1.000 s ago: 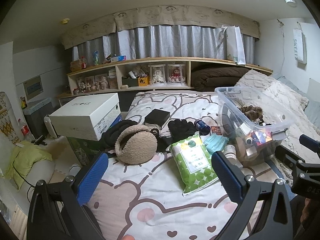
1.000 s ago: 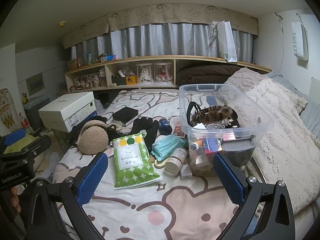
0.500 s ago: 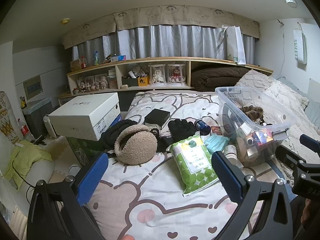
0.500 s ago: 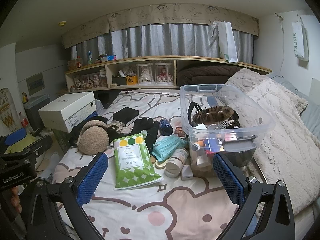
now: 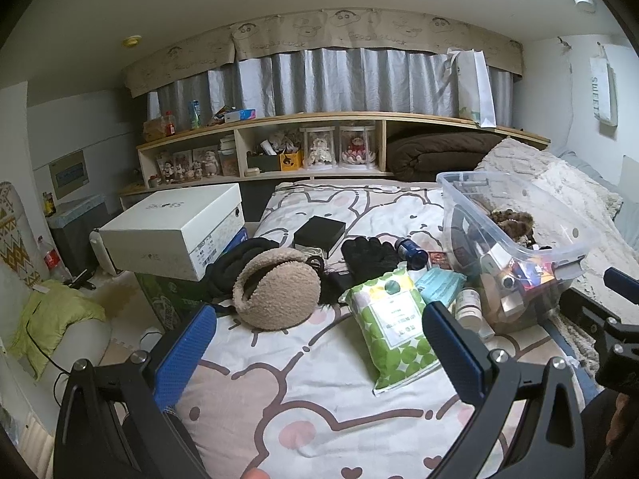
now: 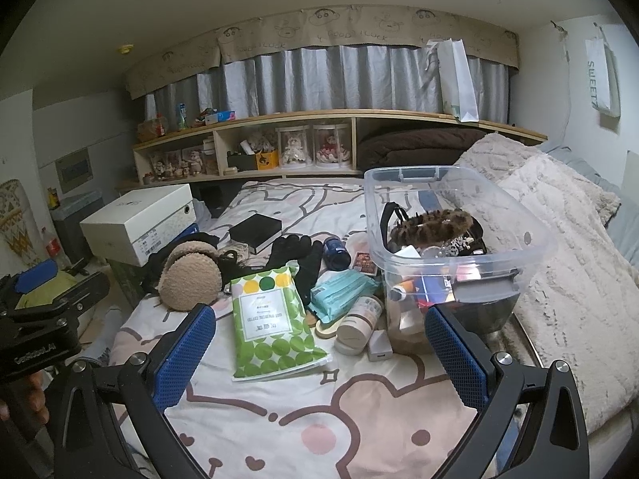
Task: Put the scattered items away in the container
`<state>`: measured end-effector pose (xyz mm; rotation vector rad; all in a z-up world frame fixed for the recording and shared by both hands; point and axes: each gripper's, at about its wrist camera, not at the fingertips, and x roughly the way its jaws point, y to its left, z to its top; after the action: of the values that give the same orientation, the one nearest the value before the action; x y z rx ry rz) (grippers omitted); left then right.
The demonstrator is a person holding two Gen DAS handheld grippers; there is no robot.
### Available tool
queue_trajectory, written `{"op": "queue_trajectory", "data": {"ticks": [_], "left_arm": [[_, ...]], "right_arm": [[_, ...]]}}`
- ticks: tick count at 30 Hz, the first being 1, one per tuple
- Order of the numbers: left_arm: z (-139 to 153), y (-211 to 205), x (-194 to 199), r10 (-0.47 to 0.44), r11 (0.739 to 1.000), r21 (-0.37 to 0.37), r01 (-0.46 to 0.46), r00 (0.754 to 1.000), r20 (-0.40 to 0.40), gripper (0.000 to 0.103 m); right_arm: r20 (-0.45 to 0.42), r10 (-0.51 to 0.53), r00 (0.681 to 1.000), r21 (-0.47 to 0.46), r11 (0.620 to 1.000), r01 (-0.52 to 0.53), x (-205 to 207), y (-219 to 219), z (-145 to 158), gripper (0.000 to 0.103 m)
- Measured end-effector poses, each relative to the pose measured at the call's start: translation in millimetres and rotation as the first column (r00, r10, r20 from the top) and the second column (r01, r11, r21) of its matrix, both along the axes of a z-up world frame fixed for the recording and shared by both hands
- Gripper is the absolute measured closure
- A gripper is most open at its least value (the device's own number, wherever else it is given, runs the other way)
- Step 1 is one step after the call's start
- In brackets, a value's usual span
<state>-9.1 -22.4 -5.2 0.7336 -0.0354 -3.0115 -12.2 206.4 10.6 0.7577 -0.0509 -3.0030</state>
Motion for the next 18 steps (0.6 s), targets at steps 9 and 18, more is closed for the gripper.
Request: {"op": "queue_trajectory", "data": {"ticks": [9, 18], "left_arm": [[-10.6, -11.4, -17.0, 0.025, 1.0, 0.005, -0.025, 1.0, 0.008, 0.0], [-23.8, -20.8, -38.5, 0.027, 1.0, 0.01, -0.028, 0.999, 0.031, 0.0]], "right_arm": [[0.009, 0.003, 1.0, -0.01, 1.0, -0.003, -13.6, 0.3, -8.7, 0.0], [0.021, 0.034, 0.999, -0.006, 0.999, -0.034, -32.0, -5.5, -22.8, 0.0]]}}
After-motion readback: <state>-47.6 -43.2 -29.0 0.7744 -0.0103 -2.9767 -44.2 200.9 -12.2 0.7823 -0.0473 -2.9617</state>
